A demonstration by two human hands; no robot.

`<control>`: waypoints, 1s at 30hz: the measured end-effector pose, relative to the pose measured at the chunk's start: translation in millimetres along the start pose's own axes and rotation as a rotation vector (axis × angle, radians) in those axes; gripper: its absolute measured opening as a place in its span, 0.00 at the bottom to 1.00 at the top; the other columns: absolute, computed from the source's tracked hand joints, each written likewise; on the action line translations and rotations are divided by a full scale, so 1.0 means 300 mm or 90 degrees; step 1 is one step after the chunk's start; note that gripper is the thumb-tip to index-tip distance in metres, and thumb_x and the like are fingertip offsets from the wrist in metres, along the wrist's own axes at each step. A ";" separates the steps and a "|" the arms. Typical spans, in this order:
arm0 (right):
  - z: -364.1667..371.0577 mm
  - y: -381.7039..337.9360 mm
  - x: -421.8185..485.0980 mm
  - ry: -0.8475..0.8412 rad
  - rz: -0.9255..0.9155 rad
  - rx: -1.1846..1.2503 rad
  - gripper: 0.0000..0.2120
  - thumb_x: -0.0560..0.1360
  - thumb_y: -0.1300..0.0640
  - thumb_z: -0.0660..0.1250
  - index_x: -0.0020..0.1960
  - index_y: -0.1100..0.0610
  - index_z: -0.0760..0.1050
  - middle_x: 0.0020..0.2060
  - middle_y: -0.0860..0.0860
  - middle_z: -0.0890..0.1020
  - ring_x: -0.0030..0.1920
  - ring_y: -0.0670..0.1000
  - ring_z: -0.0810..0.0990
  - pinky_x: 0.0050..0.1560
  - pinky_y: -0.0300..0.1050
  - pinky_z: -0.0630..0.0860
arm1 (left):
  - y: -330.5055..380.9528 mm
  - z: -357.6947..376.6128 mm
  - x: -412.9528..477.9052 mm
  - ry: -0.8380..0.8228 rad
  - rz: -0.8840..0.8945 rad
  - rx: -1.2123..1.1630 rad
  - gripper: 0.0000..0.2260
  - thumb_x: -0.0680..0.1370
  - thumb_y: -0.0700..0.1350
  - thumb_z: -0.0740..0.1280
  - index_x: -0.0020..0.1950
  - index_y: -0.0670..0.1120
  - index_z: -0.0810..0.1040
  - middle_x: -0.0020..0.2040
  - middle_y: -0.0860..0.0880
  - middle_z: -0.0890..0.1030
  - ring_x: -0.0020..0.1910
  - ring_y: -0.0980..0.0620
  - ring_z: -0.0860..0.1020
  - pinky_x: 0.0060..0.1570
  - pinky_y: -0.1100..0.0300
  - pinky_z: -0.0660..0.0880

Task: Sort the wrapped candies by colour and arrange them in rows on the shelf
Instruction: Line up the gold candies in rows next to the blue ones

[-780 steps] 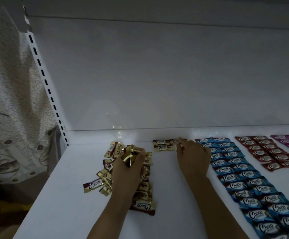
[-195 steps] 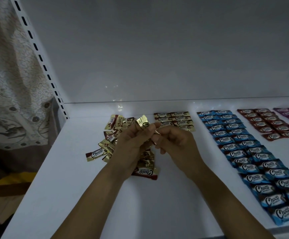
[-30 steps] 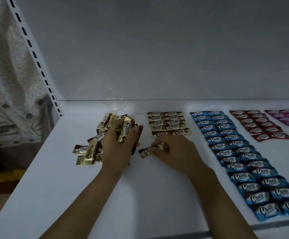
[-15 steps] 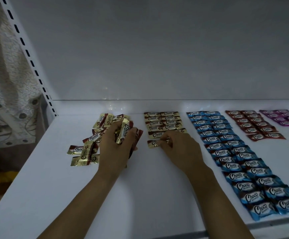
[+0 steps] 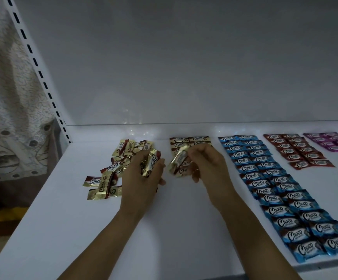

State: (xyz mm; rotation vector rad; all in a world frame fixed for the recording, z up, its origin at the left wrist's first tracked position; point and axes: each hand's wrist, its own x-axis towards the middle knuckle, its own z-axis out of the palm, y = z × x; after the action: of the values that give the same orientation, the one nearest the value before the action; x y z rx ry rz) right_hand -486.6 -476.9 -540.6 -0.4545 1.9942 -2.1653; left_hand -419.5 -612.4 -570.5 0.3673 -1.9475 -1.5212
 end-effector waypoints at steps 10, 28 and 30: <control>-0.012 -0.007 0.000 0.005 0.034 0.117 0.06 0.79 0.62 0.60 0.44 0.61 0.73 0.29 0.51 0.81 0.23 0.48 0.77 0.22 0.38 0.66 | 0.032 0.001 -0.009 -0.092 -0.065 -0.162 0.03 0.76 0.46 0.68 0.44 0.48 0.81 0.35 0.42 0.82 0.21 0.54 0.68 0.21 0.65 0.64; 0.014 0.005 -0.027 -0.102 0.059 -0.015 0.05 0.76 0.62 0.66 0.49 0.56 0.80 0.32 0.53 0.83 0.26 0.49 0.80 0.22 0.38 0.70 | 0.010 0.006 -0.022 -0.029 0.272 0.124 0.10 0.72 0.48 0.72 0.51 0.57 0.77 0.39 0.65 0.80 0.41 0.66 0.79 0.38 0.74 0.72; 0.015 0.003 -0.029 -0.108 0.050 -0.018 0.07 0.76 0.62 0.65 0.47 0.54 0.81 0.30 0.52 0.83 0.27 0.48 0.80 0.23 0.37 0.71 | 0.009 0.011 -0.023 -0.044 0.292 0.121 0.11 0.72 0.49 0.71 0.53 0.59 0.77 0.42 0.67 0.79 0.43 0.67 0.78 0.42 0.76 0.70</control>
State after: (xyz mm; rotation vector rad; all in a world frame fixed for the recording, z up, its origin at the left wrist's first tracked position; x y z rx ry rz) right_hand -477.0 -478.4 -542.1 -0.5358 1.9195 -1.9845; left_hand -415.9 -605.3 -570.5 -0.0565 -2.0585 -1.0706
